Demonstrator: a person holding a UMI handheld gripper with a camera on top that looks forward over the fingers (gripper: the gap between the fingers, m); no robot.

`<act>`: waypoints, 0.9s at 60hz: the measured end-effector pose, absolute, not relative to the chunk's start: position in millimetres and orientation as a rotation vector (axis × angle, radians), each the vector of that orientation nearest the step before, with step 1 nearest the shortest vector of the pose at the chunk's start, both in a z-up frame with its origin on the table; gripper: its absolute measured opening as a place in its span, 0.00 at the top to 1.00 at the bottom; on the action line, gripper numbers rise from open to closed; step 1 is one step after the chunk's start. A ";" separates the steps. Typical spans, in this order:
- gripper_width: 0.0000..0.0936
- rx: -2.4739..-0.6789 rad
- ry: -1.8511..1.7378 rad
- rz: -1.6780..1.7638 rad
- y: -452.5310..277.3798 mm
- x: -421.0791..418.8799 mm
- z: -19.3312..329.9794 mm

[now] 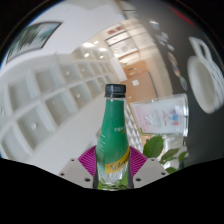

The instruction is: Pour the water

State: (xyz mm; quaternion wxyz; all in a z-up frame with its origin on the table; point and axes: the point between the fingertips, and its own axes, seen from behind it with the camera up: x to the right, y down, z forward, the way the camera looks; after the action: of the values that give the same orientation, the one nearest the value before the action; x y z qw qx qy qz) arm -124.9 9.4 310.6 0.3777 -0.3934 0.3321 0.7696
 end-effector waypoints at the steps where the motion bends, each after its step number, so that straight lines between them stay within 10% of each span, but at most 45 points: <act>1: 0.57 -1.019 0.811 1.929 3.5 -122.0 319.6; 11: 0.57 -1.114 0.424 1.416 -24.0 -70.6 401.5; 22: 0.57 -1.194 0.147 0.687 -19.0 7.9 415.1; 54: 0.58 -1.800 -0.075 -0.051 48.6 134.0 104.0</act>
State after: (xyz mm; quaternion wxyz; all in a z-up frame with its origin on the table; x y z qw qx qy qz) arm 134.0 48.6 104.0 0.6207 -0.7831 -0.0328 -0.0222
